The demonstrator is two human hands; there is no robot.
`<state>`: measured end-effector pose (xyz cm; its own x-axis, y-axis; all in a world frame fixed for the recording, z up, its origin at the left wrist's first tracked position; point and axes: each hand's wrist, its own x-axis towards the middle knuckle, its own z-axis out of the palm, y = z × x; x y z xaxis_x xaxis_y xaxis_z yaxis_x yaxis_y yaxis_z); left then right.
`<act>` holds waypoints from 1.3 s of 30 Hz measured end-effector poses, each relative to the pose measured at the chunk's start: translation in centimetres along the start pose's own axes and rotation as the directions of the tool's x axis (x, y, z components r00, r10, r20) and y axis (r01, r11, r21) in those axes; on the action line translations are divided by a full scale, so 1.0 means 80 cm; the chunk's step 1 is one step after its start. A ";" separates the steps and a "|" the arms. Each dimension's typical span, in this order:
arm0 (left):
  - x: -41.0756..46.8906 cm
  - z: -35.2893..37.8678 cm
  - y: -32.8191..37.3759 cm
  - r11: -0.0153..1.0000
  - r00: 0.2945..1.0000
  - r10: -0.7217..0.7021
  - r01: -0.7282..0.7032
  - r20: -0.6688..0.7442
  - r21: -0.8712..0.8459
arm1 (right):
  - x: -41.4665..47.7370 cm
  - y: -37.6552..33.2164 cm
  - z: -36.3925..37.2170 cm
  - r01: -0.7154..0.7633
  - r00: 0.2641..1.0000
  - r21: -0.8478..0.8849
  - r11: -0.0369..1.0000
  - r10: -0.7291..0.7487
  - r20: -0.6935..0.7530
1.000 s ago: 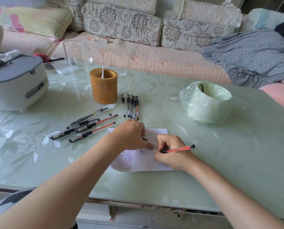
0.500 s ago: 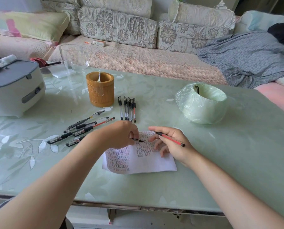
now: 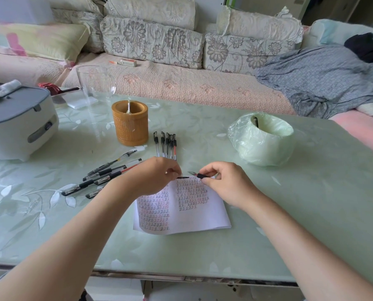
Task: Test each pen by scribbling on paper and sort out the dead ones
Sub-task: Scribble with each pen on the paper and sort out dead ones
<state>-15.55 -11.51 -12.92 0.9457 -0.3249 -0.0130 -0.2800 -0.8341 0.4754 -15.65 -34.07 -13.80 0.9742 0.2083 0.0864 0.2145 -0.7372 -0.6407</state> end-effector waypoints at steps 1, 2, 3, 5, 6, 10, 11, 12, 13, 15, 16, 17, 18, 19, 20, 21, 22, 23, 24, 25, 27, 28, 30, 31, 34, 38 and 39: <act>0.000 0.000 0.001 1.000 1.000 0.003 -0.003 -0.006 -0.001 | -0.001 -0.002 -0.001 -0.003 1.000 -0.036 0.999 0.003 -0.002; 0.000 0.000 0.002 1.000 1.000 0.008 -0.008 -0.011 0.001 | -0.003 -0.005 -0.002 -0.002 1.000 -0.055 0.998 0.002 0.000; 0.000 0.001 0.002 1.000 1.000 0.015 -0.015 -0.018 0.001 | -0.004 -0.006 -0.003 0.001 1.000 -0.067 0.998 0.000 0.004; 0.000 0.002 0.004 0.999 0.999 0.034 -0.035 -0.031 -0.012 | -0.007 -0.009 -0.003 0.007 1.000 -0.087 0.996 -0.005 0.024; 0.000 0.002 0.005 0.999 0.998 0.044 -0.045 -0.036 -0.017 | -0.007 -0.009 -0.003 0.011 0.999 -0.090 0.996 -0.008 0.032; -0.003 0.002 0.013 0.997 0.996 0.075 -0.075 -0.038 0.004 | -0.009 -0.011 0.002 0.051 0.998 -0.087 0.995 -0.047 0.051; -0.004 0.003 0.015 0.997 0.997 0.076 -0.076 -0.032 0.002 | -0.009 -0.013 0.005 0.079 0.996 -0.098 0.992 -0.073 0.060; -0.004 0.005 0.018 0.997 0.997 0.073 -0.073 -0.022 -0.004 | -0.010 -0.014 0.007 0.113 0.992 -0.115 0.987 -0.106 0.070; -0.004 0.006 0.020 0.998 0.998 0.067 -0.067 -0.009 -0.011 | -0.010 -0.014 0.009 0.148 0.987 -0.142 0.979 -0.138 0.078; -0.004 0.008 0.022 0.999 0.999 0.042 -0.042 0.026 -0.011 | -0.011 -0.015 0.013 0.208 0.977 -0.219 0.953 -0.194 0.084; -0.003 0.009 0.022 1.000 0.999 0.025 -0.025 0.046 -0.004 | -0.012 -0.015 0.014 0.228 0.973 -0.265 0.937 -0.214 0.083; -0.003 0.010 0.022 1.000 0.998 0.005 -0.004 0.066 -0.009 | -0.013 -0.015 0.015 0.245 0.969 -0.324 0.914 -0.230 0.086; -0.003 0.010 0.024 0.999 0.996 -0.016 0.019 0.088 -0.031 | -0.014 -0.014 0.017 0.267 0.963 -0.392 0.880 -0.253 0.088; -0.003 0.010 0.026 0.997 0.994 -0.029 0.036 0.105 -0.065 | -0.015 -0.014 0.018 0.297 0.953 -0.462 0.836 -0.289 0.090; -0.004 0.010 0.028 0.993 0.992 -0.040 0.053 0.118 -0.105 | -0.016 -0.014 0.020 0.322 0.942 -0.522 0.790 -0.323 0.091; -0.005 0.010 0.032 0.987 0.990 -0.053 0.072 0.132 -0.146 | -0.018 -0.014 0.021 0.338 0.933 -0.561 0.756 -0.349 0.093; -0.007 0.010 0.034 0.979 0.986 -0.064 0.092 0.151 -0.183 | -0.019 -0.014 0.023 0.349 0.925 -0.585 0.732 -0.370 0.088; -0.008 0.010 0.037 0.971 0.982 -0.073 0.110 0.174 -0.214 | -0.021 -0.013 0.025 0.356 0.916 -0.602 0.715 -0.395 0.072; -0.010 0.009 0.039 0.962 0.977 -0.078 0.126 0.199 -0.241 | -0.022 -0.013 0.026 0.360 0.905 -0.619 0.698 -0.423 0.049; -0.012 0.009 0.041 0.954 0.972 -0.081 0.140 0.221 -0.267 | -0.023 -0.014 0.027 0.358 0.897 -0.633 0.686 -0.441 0.028; -0.015 0.008 0.045 0.945 0.966 -0.083 0.154 0.246 -0.289 | -0.025 -0.017 0.025 0.335 0.900 -0.653 0.679 -0.436 0.009; -0.017 0.009 0.049 0.945 0.965 -0.082 0.155 0.247 -0.289 | -0.027 -0.019 0.023 0.321 0.911 -0.660 0.679 -0.413 0.019; -0.016 0.010 0.057 0.944 0.971 -0.082 0.148 0.225 -0.295 | -0.031 -0.020 0.013 0.294 0.932 -0.670 0.681 -0.360 0.042; -0.015 0.012 0.061 0.944 0.975 -0.081 0.141 0.205 -0.300 | -0.032 -0.020 0.009 0.287 0.937 -0.672 0.683 -0.346 0.048; -0.012 0.016 0.070 0.961 0.984 -0.059 0.102 0.170 -0.259 | -0.037 -0.021 0.001 0.254 0.958 -0.647 0.719 -0.278 0.068; -0.008 0.014 0.075 0.977 0.993 -0.035 0.057 0.110 -0.205 | -0.034 -0.016 -0.002 0.242 0.968 -0.578 0.779 -0.237 0.085; -0.006 0.011 0.076 0.980 0.997 -0.036 0.049 0.068 -0.196 | -0.031 -0.013 -0.004 0.233 0.972 -0.509 0.829 -0.221 0.085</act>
<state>-17.81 -16.83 -10.77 0.9417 -0.3243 -0.0897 -0.1961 -0.7455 0.6370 -18.27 -34.06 -13.11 0.8933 0.4197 0.1607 0.4400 -0.8895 -0.1230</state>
